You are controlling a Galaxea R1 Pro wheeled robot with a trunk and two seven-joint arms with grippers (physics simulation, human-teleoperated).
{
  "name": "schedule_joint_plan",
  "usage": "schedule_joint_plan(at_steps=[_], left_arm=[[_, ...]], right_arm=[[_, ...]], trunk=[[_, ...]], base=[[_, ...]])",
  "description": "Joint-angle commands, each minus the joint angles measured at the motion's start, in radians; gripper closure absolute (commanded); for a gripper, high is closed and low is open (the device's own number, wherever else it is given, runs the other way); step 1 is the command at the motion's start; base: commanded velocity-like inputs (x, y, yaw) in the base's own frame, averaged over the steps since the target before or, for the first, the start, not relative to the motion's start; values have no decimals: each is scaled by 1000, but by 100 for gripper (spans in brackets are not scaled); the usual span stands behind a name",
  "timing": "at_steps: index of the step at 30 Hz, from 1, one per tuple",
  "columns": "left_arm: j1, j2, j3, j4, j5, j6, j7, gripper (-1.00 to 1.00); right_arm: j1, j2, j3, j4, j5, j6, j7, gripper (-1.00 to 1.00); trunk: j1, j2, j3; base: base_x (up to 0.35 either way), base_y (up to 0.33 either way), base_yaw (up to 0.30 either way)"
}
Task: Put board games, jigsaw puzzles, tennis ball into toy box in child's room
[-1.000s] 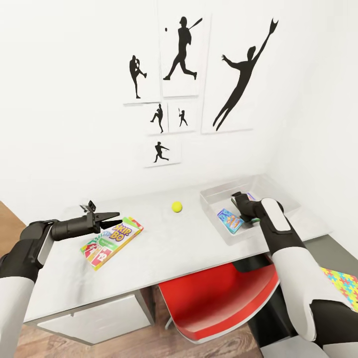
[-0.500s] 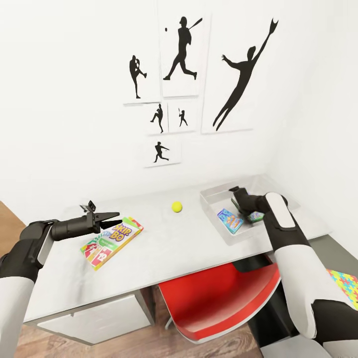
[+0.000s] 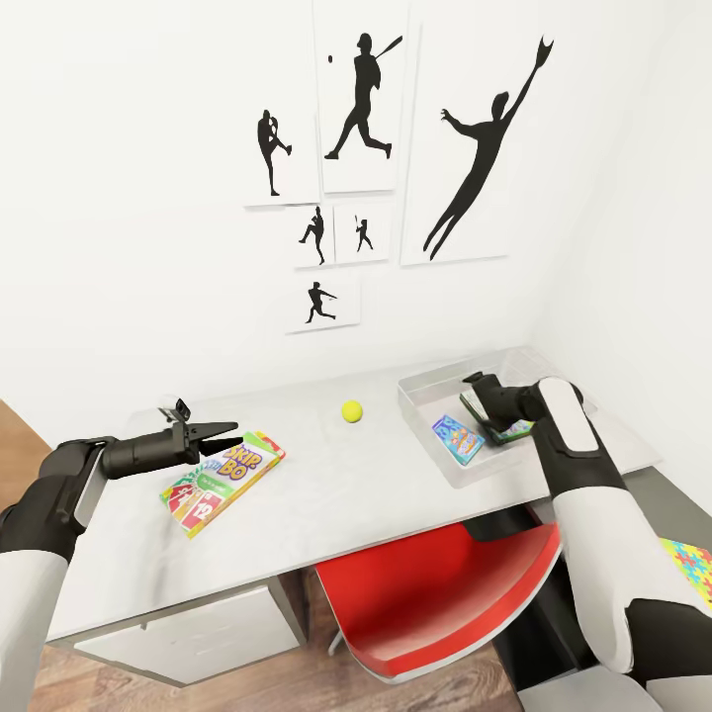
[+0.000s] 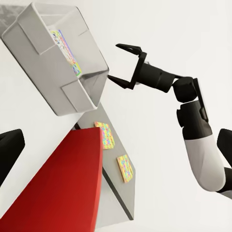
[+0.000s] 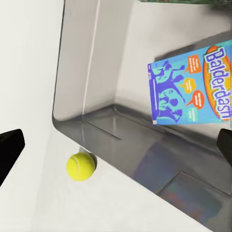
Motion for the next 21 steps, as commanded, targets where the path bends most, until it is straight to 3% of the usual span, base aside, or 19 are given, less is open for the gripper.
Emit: schedule_joint_plan(at_steps=[1,7,21], left_arm=[[-1,0,0,0,1,11,-3,-100],[-1,0,0,0,1,11,-3,-100],[-1,-1,0,0,1,12,-3,-100]], right_arm=[[0,-3,-6,-2,-8,8,-4,-100],[3,-11,-33,-17,-21,20,6,-100],[8,-12,-28,-75,-26,35,8,-100]], trunk=[[1,-2,-2],[1,-2,-2],[1,-2,-2]], base=[[0,0,0],[0,0,0],[0,0,0]])
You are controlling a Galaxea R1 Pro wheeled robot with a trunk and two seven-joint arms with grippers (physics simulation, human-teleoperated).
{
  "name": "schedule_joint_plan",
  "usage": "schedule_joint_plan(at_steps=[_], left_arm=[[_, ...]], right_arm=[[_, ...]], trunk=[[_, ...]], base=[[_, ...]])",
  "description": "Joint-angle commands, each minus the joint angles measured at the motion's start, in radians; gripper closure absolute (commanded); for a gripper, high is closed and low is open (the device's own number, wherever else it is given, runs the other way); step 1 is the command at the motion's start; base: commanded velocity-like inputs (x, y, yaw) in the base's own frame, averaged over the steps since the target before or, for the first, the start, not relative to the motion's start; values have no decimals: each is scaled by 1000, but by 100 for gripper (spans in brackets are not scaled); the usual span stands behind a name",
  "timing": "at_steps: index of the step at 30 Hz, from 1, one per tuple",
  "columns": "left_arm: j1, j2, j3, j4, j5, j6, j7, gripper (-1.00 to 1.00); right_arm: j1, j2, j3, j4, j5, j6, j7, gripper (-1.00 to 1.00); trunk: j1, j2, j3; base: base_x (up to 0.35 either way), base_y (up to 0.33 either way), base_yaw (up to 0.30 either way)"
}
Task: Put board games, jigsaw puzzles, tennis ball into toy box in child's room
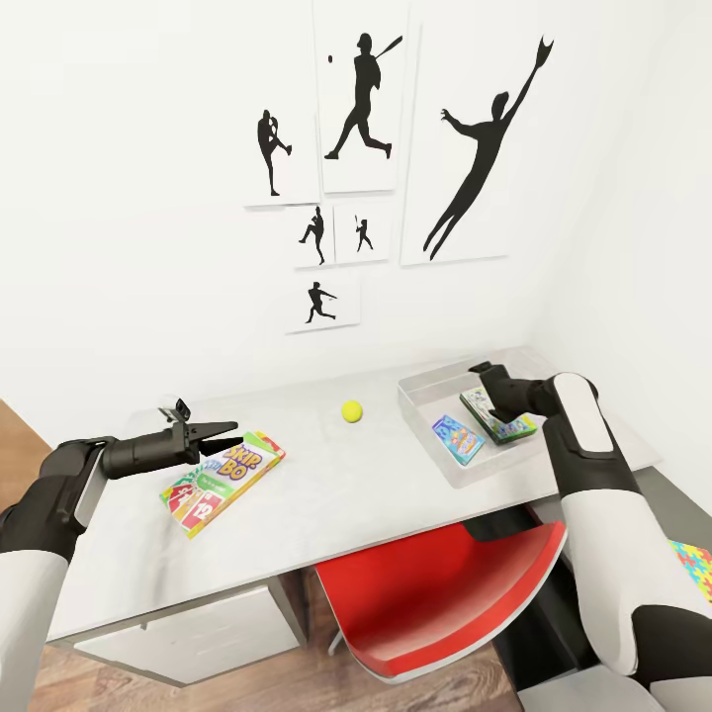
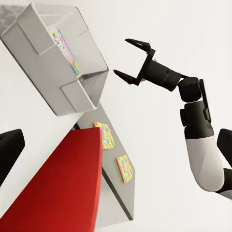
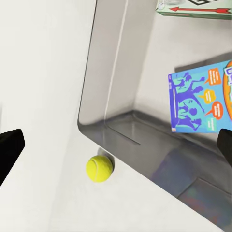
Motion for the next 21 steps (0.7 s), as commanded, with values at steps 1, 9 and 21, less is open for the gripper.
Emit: schedule_joint_plan(at_steps=[1,9,21], left_arm=[[-1,0,0,0,1,10,-3,-100],[-1,0,0,0,0,10,-3,-100],[-1,1,-1,0,-1,10,-3,-100]], right_arm=[[-1,1,-1,-1,-5,5,-8,-100],[-1,7,5,-3,4,9,-10,-100],[1,10,7,-27,6,8,-11,-100]], trunk=[[1,-2,-2],[1,-2,-2],[1,-2,-2]], base=[[0,0,0],[0,0,0],[0,0,0]])
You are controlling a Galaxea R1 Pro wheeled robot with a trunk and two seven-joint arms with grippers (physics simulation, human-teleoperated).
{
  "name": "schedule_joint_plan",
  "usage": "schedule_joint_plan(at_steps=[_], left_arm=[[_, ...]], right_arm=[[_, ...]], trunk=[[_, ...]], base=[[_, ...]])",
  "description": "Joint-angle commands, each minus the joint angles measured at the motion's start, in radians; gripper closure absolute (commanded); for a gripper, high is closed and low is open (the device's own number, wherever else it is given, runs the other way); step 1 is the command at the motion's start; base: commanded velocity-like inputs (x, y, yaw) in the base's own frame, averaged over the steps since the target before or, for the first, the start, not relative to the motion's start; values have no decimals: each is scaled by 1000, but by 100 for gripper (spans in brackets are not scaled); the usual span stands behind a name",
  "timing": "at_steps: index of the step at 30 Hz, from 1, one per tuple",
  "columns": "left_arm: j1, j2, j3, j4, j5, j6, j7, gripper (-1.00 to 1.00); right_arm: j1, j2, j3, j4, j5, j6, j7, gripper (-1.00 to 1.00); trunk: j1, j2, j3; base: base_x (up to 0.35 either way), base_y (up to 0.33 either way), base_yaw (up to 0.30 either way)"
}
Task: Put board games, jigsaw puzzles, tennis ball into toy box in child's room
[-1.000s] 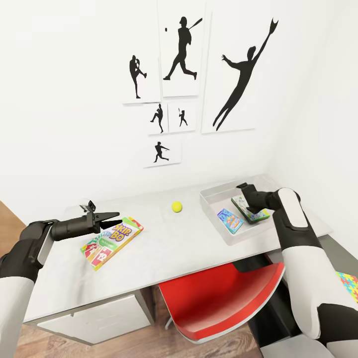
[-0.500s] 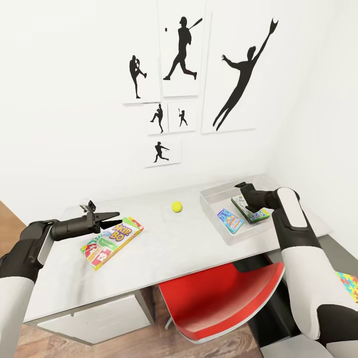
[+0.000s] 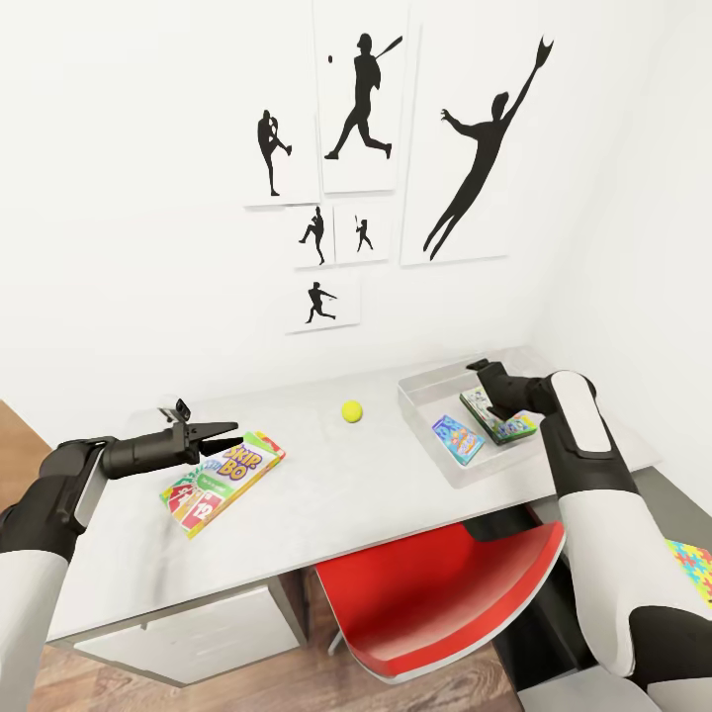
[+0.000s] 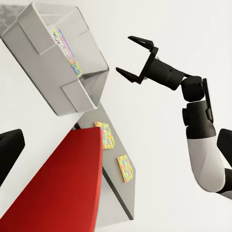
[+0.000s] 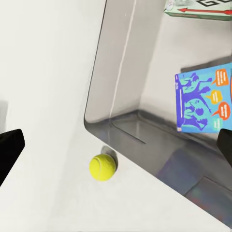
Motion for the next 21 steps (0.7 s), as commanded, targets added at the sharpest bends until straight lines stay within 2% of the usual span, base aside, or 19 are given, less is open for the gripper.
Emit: schedule_joint_plan(at_steps=[1,21], left_arm=[[-1,0,0,0,1,10,-3,-100],[-1,0,2,0,3,10,-8,-100]], right_arm=[[-1,0,-1,-2,-6,4,-7,-100],[8,0,0,-33,-6,7,-7,-100]], trunk=[[1,-2,-1],[1,-2,29]], base=[[0,0,0],[0,0,0]])
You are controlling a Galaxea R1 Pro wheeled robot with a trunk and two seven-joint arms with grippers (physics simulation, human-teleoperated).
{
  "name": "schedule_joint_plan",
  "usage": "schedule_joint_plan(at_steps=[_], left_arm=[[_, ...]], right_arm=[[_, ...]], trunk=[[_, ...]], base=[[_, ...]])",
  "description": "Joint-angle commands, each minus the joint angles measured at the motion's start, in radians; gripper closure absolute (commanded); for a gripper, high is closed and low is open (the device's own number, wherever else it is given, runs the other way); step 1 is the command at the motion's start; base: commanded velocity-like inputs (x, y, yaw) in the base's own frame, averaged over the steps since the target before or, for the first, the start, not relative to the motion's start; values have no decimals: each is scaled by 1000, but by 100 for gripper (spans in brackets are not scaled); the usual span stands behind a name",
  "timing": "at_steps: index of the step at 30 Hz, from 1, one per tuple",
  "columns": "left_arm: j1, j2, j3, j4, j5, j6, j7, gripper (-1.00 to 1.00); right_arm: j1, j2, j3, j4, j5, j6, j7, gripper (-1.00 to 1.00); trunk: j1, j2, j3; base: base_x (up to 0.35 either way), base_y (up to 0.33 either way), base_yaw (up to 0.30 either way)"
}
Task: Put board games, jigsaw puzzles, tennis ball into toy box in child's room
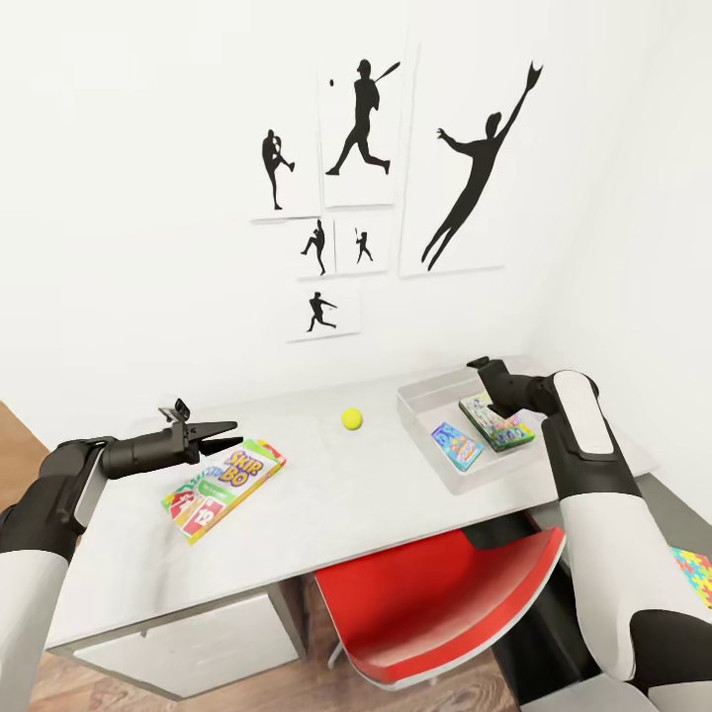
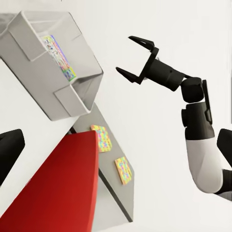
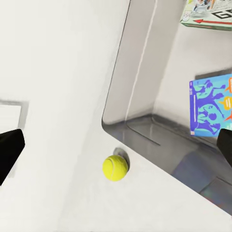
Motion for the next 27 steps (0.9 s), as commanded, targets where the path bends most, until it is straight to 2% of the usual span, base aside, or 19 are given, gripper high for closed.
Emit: schedule_joint_plan(at_steps=[1,12,27], left_arm=[[-1,0,0,0,1,11,-6,-100],[-1,1,0,0,-1,11,-50,-100],[-1,0,-2,0,0,9,-54,-100]], right_arm=[[-1,0,-1,-2,-6,5,-7,-100],[-1,-2,43,-40,-6,13,-7,-100],[10,-2,48,-68,-7,19,-7,-100]], trunk=[[1,-2,0],[1,-2,18],[1,-2,43]], base=[[0,0,0],[0,0,0],[0,0,0]])
